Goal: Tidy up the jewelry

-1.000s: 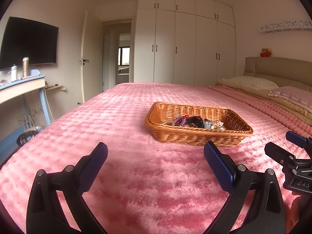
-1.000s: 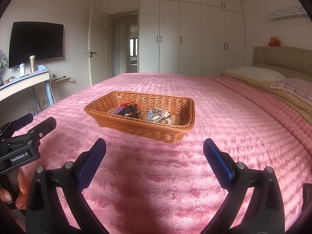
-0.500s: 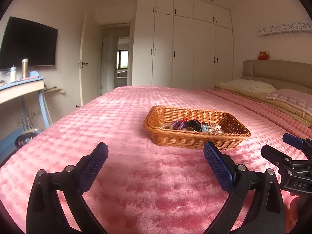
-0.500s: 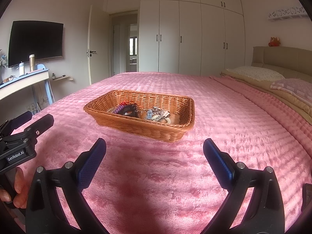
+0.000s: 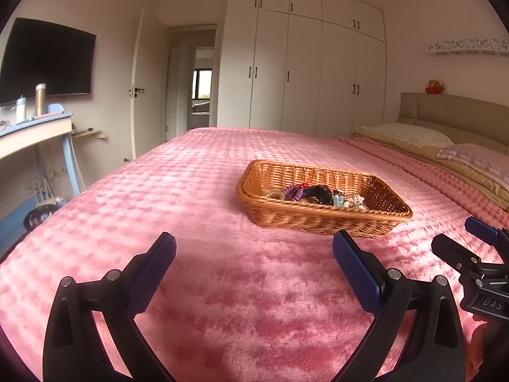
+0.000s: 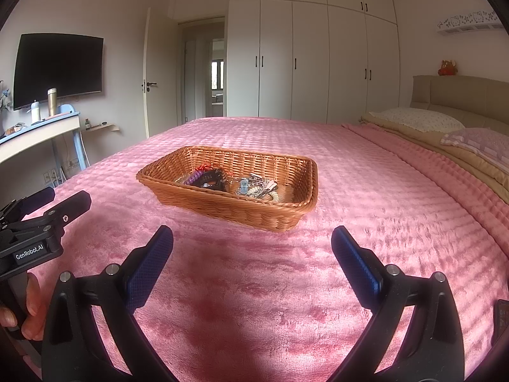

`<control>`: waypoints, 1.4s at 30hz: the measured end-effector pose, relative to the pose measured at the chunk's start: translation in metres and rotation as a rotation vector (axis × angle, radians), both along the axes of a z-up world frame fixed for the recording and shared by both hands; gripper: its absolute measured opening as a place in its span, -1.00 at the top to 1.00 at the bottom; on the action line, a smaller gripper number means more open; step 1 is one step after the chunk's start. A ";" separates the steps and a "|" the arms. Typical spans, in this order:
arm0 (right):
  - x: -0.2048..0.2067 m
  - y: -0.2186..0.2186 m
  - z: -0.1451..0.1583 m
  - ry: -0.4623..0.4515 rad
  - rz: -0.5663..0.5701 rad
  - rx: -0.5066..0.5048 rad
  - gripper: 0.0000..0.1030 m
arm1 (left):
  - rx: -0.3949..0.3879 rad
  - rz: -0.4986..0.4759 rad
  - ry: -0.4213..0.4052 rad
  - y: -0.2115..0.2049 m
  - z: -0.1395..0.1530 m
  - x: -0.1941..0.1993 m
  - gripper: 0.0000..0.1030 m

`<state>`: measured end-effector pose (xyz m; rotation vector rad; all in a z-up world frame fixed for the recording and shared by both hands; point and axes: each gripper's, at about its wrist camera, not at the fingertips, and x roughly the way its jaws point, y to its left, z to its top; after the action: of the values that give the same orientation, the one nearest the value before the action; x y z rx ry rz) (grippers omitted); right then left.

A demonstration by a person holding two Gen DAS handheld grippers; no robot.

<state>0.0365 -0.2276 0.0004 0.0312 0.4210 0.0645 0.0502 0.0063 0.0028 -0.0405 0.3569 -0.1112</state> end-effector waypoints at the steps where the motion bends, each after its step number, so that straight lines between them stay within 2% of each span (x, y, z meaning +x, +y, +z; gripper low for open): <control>1: 0.000 0.000 0.000 0.000 0.000 0.000 -0.85 | 0.003 -0.001 -0.002 -0.001 0.000 0.000 -0.86; 19: 0.001 -0.001 -0.001 0.004 0.000 0.002 -0.85 | 0.032 -0.005 -0.004 -0.008 -0.001 0.000 -0.86; 42: 0.001 -0.001 -0.001 0.004 0.002 0.000 -0.85 | 0.023 -0.012 -0.016 -0.006 -0.002 -0.001 -0.86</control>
<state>0.0376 -0.2281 -0.0008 0.0313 0.4251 0.0667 0.0491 0.0007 0.0012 -0.0147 0.3425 -0.1193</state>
